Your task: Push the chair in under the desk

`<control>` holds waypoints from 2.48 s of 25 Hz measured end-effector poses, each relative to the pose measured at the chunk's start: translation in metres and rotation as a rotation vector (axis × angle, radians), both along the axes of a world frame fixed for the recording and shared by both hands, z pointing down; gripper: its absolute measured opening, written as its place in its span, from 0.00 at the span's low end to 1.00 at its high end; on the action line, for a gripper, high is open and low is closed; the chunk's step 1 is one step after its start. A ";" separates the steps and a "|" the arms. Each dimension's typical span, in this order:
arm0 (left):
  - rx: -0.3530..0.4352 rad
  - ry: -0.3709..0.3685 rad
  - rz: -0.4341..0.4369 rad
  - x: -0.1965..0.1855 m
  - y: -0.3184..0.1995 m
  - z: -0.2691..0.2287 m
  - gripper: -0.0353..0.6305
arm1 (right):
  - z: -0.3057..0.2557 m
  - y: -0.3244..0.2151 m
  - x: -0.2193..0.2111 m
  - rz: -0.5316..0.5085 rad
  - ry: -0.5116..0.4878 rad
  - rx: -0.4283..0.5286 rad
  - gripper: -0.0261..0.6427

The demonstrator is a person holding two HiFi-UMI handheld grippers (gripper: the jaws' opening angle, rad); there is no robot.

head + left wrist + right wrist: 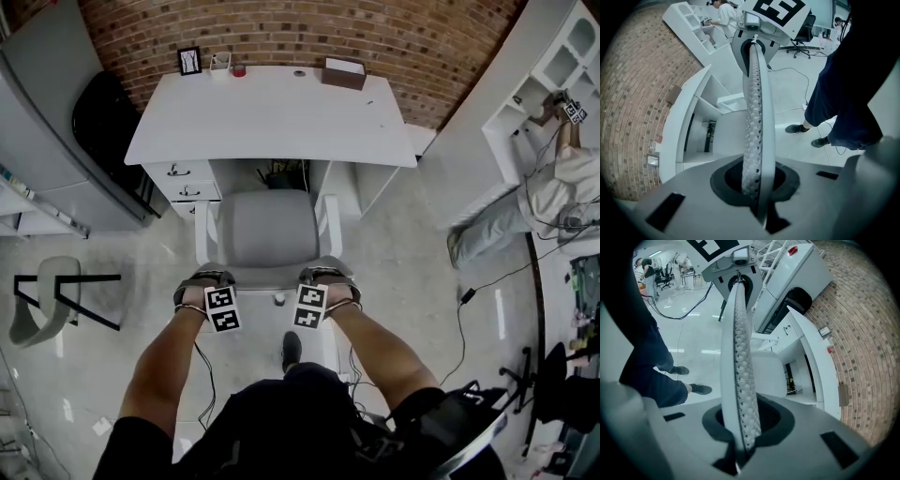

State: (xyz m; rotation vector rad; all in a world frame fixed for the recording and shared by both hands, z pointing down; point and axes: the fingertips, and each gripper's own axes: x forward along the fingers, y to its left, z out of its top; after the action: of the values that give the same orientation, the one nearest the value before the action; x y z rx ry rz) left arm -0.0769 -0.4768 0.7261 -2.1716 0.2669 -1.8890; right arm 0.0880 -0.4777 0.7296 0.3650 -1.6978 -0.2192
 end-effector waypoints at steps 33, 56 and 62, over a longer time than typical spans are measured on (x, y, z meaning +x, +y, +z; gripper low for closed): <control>-0.003 -0.067 -0.046 0.006 -0.088 0.008 0.10 | 0.001 -0.085 0.010 -0.032 -0.002 0.031 0.10; 0.096 0.108 -0.097 -0.001 -0.095 -0.016 0.29 | -0.030 -0.086 0.009 0.081 -0.187 0.103 0.34; 0.118 0.298 -0.176 -0.010 -0.085 -0.048 0.30 | -0.065 -0.074 0.022 0.253 -0.316 0.136 0.33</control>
State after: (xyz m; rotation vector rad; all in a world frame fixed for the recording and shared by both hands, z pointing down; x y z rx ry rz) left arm -0.0871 -0.5614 0.6785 -2.4106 0.6275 -1.5776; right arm 0.1097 -0.5518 0.6648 0.7420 -1.9296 -0.0932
